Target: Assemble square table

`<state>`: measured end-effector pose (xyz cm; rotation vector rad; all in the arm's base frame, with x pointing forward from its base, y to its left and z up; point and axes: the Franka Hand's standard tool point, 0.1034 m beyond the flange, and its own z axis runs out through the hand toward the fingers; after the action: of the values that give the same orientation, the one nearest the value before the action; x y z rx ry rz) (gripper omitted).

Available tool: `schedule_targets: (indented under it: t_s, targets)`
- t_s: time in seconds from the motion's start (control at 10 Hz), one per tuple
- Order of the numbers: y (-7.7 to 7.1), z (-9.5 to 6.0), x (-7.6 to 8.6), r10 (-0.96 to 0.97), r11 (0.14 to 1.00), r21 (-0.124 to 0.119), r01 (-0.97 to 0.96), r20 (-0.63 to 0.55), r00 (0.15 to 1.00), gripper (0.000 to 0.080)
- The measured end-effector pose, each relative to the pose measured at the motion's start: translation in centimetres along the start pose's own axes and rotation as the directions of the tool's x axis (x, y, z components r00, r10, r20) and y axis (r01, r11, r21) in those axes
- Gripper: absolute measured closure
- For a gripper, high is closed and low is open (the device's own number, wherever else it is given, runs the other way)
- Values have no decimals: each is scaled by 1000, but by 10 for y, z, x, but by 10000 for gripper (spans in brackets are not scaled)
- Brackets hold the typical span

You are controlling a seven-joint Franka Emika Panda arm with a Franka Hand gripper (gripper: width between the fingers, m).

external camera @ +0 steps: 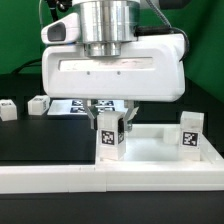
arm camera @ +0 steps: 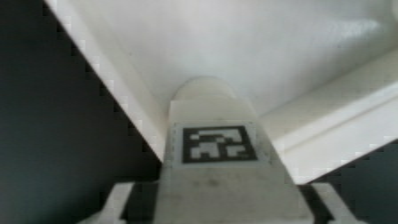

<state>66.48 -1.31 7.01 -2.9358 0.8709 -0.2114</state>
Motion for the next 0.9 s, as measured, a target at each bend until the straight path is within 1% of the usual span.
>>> schedule_targets:
  t_s: [0.3,0.5,0.6,0.7,0.8,0.9]
  targets:
    - [0,0,0,173,985,1,-173,1,985,512]
    - [-1,0,0,311,950,2,-311,-2,950,512]
    - [-1,0,0,463,886,-1,-463,-8,886,512]
    - [0,0,0,567,823,-5,-567,-9,823,512]
    - [0,0,0,702,712,3,-702,7,712,512]
    - [-1,1,-2,836,549,4,-836,18,549,512]
